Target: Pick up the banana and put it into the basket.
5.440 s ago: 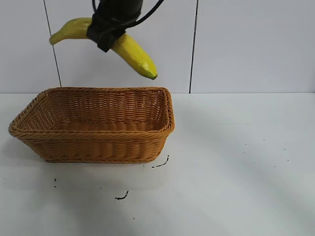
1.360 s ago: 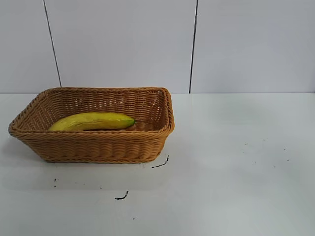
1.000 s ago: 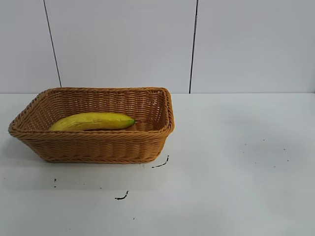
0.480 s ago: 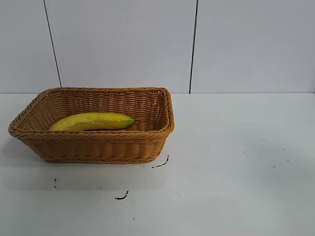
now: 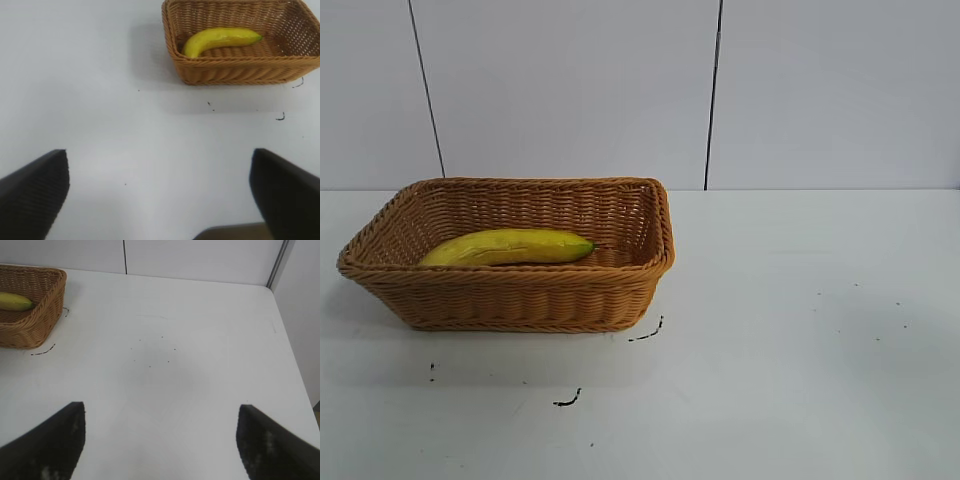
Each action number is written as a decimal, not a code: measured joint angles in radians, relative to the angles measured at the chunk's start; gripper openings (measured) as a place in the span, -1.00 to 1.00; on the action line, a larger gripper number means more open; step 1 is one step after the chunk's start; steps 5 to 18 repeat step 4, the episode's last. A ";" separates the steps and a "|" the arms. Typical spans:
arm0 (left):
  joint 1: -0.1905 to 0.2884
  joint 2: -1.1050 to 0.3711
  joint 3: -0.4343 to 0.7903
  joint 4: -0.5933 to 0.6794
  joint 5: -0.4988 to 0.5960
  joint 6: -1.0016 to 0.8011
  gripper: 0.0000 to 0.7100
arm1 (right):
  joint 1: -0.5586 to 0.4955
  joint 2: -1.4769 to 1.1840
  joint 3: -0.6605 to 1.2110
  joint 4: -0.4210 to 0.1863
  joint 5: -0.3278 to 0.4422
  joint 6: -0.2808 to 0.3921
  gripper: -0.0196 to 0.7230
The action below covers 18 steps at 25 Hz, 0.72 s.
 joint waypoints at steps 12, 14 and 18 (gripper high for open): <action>0.000 0.000 0.000 0.000 0.000 0.000 0.96 | 0.000 0.000 0.000 0.000 0.000 0.000 0.66; 0.000 0.000 0.000 0.000 0.000 0.000 0.96 | 0.000 0.000 0.000 0.000 0.000 0.000 0.66; 0.000 0.000 0.000 0.000 0.000 0.000 0.96 | 0.000 0.000 0.000 0.000 0.000 0.000 0.66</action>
